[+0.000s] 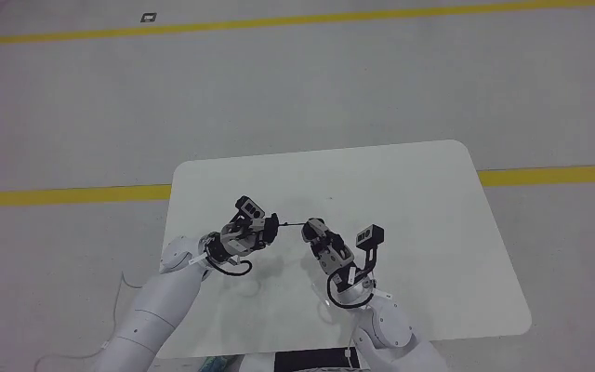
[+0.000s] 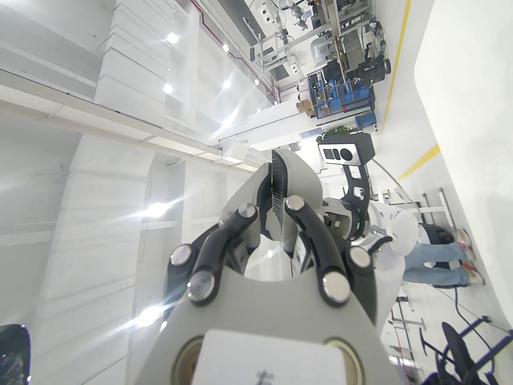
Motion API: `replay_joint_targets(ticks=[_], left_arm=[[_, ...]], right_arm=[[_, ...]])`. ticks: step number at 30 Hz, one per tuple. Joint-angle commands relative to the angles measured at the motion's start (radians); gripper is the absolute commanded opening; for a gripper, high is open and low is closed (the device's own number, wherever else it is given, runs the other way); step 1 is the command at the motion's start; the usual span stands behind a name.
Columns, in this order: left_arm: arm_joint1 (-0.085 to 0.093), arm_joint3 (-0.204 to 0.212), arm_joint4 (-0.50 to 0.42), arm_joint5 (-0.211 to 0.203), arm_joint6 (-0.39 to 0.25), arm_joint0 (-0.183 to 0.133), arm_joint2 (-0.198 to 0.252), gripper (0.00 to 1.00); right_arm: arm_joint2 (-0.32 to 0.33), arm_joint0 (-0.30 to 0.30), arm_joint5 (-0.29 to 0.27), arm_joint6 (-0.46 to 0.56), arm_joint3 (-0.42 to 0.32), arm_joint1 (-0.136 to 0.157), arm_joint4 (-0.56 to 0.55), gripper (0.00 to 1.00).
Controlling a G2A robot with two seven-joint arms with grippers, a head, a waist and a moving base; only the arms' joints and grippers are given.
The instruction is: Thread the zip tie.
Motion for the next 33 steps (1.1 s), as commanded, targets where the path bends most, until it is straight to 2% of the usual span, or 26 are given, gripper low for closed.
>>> replay_joint_targets(ticks=[1,33], left_arm=[[0.0,0.0,0.0,0.0,0.0,0.0,0.0,0.0],[0.0,0.0,0.0,0.0,0.0,0.0,0.0,0.0]], right_arm=[[0.0,0.001,0.001,-0.002,0.002,0.0,0.001,0.0],[0.005,0.015,0.011,-0.021,0.019,0.008,0.01,0.0]])
